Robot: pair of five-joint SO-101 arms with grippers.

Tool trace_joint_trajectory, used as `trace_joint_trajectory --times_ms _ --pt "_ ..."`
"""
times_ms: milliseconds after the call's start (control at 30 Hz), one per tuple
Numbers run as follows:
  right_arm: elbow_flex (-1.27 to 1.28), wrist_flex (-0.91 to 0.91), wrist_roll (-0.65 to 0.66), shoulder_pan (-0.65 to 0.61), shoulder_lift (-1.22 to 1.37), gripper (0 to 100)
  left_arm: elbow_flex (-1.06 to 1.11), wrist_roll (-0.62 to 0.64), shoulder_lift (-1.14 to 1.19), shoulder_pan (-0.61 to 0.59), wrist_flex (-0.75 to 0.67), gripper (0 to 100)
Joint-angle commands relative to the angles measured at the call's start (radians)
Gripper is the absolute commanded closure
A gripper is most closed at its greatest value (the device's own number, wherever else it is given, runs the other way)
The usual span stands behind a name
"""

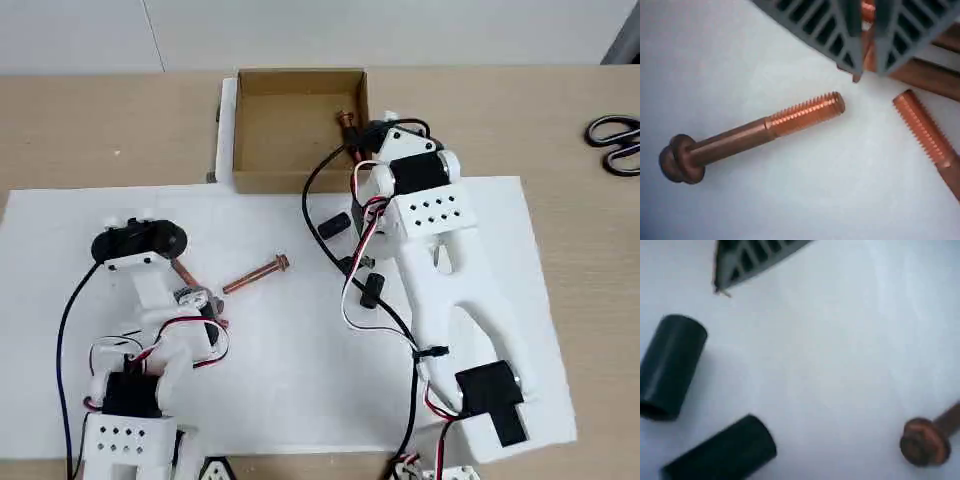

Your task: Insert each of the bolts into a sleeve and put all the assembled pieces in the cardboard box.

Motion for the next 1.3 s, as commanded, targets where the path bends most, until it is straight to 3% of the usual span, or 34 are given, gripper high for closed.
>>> trace_joint_trajectory --times_ms 0,333,1267 --pt "-0.005 -0.019 -0.078 -0.004 -0.018 75.7 -0.002 -0.002 -0.012 0.0 -0.018 99" --pt "-0.006 -0.016 -0.13 -0.002 0.176 75.7 -0.002 -0.002 -0.012 0.0 -0.017 99" --pt "-0.009 -0.131 -0.132 -0.059 0.32 75.8 -0.002 -0.002 -0.012 -0.002 -0.017 99"
